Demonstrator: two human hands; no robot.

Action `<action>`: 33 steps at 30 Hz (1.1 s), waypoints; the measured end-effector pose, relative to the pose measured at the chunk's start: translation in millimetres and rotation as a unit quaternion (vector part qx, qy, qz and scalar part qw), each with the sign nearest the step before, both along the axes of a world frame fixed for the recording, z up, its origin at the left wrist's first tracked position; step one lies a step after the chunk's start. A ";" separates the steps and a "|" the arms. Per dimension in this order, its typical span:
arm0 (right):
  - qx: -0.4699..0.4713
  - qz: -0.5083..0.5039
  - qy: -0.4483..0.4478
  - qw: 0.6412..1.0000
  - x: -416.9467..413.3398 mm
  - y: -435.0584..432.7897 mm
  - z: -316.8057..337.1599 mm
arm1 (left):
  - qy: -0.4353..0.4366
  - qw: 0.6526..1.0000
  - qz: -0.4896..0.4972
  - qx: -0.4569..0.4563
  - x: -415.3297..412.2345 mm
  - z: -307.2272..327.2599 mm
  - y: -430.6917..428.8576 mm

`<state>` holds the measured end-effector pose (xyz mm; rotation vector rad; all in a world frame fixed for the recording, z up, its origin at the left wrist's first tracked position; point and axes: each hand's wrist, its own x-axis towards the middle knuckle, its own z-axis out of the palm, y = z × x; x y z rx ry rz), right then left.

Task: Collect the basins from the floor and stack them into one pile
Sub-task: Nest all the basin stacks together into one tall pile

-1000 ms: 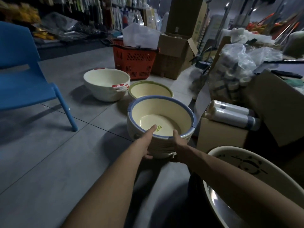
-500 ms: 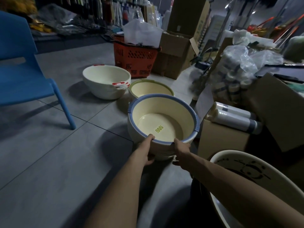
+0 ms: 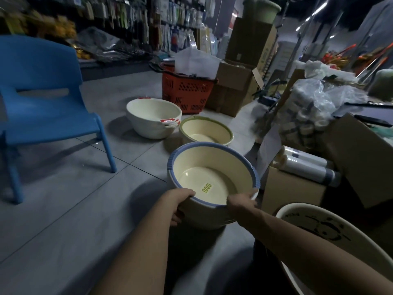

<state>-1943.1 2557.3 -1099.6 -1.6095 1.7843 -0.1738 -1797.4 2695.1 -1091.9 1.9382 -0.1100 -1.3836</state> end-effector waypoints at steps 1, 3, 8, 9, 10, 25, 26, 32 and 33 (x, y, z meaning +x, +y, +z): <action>-0.021 -0.015 -0.005 1.000 -2.0 -0.1 3.0 | -0.053 0.998 0.014 -0.011 3.6 3.4 1.9; -0.041 -0.005 0.026 0.999 -1.9 1.7 7.2 | -0.193 0.981 0.029 -0.021 11.9 6.4 3.9; -0.076 0.069 0.079 0.992 -7.8 -9.0 2.3 | -0.442 0.886 -0.139 0.011 23.4 11.4 8.4; -0.093 0.085 0.086 0.988 -9.0 -13.6 1.0 | -0.469 0.867 -0.170 0.018 25.1 10.3 6.0; -0.114 0.097 0.094 0.984 -8.8 -20.8 -1.6 | -0.492 0.848 -0.194 0.025 26.9 8.7 2.0; -0.246 0.157 0.118 0.949 -11.3 -97.0 -40.0 | -0.587 0.798 -0.133 0.040 98.4 -35.9 -109.7; -0.253 0.151 0.116 0.949 -9.8 -97.9 -38.3 | -0.598 0.790 -0.131 0.047 99.5 -41.0 -110.7; -0.244 0.166 0.143 0.945 -5.0 -93.3 -31.7 | -0.624 0.763 -0.146 0.088 91.7 -46.7 -106.9; -0.239 0.164 0.144 0.946 -3.9 -91.8 -28.9 | -0.626 0.759 -0.155 0.090 90.9 -45.4 -107.3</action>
